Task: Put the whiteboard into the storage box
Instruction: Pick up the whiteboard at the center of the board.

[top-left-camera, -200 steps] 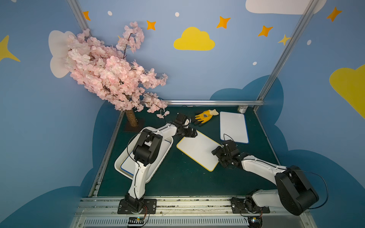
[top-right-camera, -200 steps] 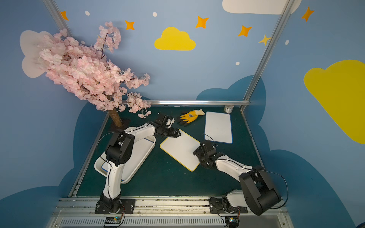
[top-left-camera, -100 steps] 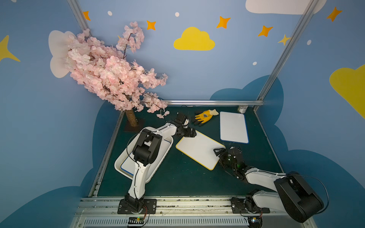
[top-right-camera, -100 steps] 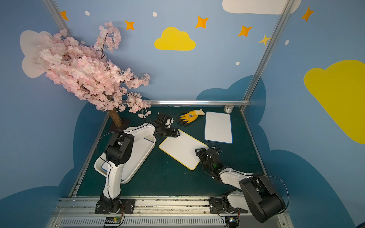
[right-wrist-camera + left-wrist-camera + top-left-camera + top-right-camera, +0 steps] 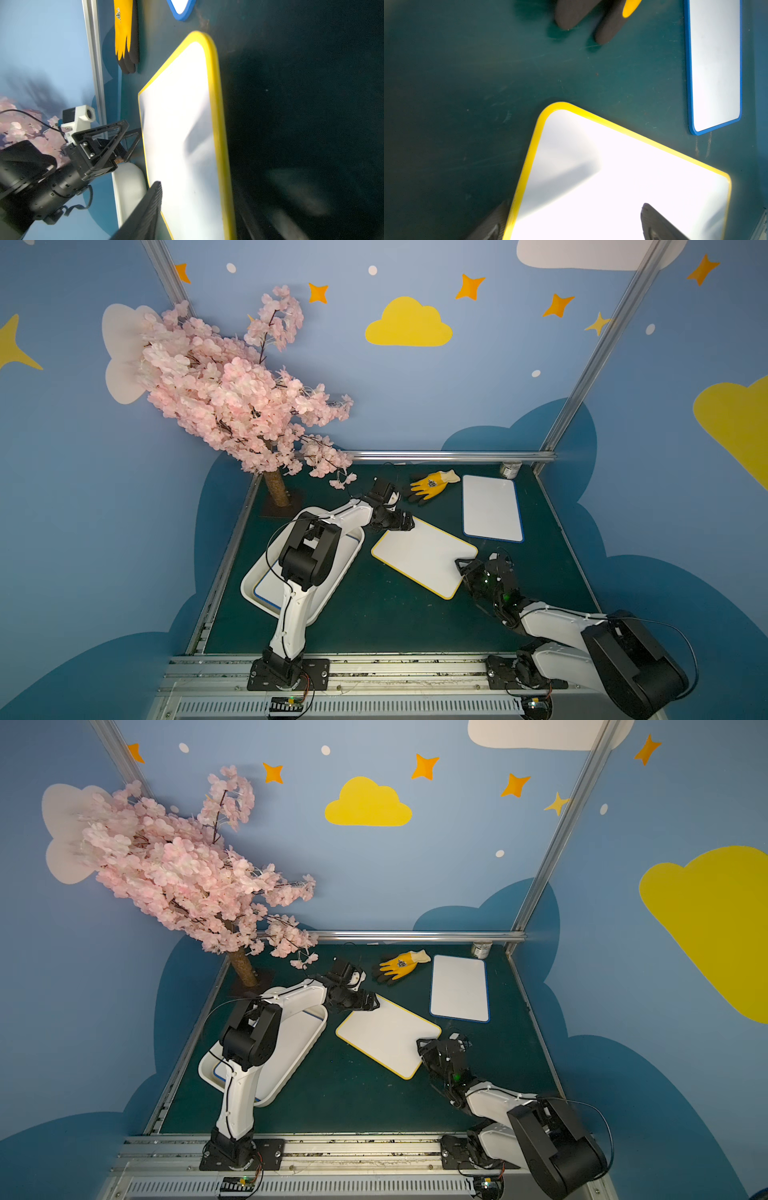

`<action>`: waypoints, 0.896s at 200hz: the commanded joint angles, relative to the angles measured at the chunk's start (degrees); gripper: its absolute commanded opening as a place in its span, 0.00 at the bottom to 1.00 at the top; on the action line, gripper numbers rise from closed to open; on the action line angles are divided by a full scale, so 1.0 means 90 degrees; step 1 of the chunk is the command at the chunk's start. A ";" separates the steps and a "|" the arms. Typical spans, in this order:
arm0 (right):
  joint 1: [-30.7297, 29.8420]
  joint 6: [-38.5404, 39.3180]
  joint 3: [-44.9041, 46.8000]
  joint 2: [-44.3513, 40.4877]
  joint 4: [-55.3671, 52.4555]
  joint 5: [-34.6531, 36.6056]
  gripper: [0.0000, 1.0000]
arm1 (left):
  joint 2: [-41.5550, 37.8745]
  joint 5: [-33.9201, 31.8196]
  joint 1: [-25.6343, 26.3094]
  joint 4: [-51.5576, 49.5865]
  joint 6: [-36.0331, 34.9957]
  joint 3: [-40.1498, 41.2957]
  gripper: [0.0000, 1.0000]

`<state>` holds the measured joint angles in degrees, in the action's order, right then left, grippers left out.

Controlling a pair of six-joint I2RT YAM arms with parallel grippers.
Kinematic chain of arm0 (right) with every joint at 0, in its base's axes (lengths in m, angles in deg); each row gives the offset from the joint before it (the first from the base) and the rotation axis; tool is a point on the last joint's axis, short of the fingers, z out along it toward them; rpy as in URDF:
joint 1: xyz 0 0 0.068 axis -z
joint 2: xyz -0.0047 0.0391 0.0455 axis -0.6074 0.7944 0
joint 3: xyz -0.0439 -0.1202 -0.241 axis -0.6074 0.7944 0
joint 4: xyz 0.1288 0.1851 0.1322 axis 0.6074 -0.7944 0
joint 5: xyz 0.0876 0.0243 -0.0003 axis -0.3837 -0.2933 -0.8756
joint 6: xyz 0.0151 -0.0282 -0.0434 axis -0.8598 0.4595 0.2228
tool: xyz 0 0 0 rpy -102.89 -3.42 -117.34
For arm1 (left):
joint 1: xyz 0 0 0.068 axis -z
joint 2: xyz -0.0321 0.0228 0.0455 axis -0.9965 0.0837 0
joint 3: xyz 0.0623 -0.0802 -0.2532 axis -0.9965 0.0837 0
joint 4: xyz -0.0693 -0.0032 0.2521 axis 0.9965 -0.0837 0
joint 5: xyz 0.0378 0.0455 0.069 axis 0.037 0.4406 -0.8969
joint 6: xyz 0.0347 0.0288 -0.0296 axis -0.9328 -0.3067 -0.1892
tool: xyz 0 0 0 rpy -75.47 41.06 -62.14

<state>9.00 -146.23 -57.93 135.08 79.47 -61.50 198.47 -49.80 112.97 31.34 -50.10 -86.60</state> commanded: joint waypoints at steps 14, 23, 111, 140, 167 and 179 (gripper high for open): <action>0.0007 0.0104 -0.0036 -0.0288 0.0600 0.0161 0.47 | -0.0079 0.0582 0.0176 -0.0737 0.0280 0.0389 0.99; 0.0010 0.0122 -0.0050 -0.0338 0.0601 0.0210 0.46 | -0.0083 0.0595 0.0176 -0.0752 0.0293 0.0404 1.00; 0.0055 0.0396 -0.0222 -0.0844 0.0330 0.0533 0.33 | -0.0274 0.0691 0.0230 -0.0649 0.0423 0.0714 1.00; 0.0069 0.0499 -0.0204 -0.1173 0.0215 0.0681 0.27 | -0.0327 0.0742 0.0248 -0.0659 0.0456 0.0709 1.00; 0.0079 0.0651 -0.0269 -0.1569 -0.0110 0.0791 0.23 | -0.0335 0.0800 0.0253 -0.0669 0.0493 0.0667 1.00; 0.0107 0.0715 -0.0305 -0.1709 -0.0224 0.0795 0.19 | -0.0338 0.0822 0.0254 -0.0673 0.0509 0.0637 1.00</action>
<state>9.59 -141.71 -58.14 122.42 78.66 -55.75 195.56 -46.24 113.88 31.01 -47.06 -82.36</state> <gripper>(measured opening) 0.213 0.995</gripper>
